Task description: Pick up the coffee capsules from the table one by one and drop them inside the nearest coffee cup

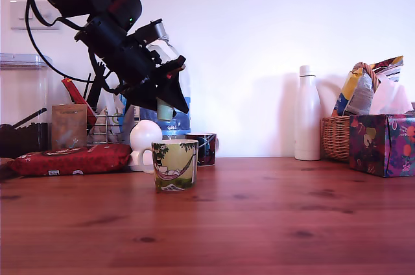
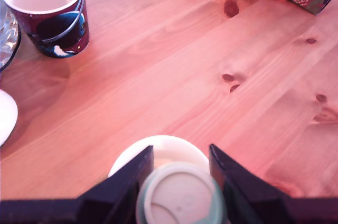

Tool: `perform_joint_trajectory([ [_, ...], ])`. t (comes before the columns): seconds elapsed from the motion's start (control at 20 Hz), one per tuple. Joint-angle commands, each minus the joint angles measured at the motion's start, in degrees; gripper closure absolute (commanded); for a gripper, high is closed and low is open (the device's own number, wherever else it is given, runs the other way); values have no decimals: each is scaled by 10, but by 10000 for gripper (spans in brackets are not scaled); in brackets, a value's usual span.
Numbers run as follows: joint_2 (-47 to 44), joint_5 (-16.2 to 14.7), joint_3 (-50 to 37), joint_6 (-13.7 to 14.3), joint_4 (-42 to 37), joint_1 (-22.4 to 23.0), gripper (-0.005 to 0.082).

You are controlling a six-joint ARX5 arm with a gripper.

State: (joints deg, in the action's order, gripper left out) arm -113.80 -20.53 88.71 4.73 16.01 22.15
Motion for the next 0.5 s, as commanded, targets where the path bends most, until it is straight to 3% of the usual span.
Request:
perform_joint_trajectory([
  [0.0, -21, -2, 0, 3, -2, 5, 504],
  [0.45, -21, -2, 0, 3, -15, 15, 504],
])
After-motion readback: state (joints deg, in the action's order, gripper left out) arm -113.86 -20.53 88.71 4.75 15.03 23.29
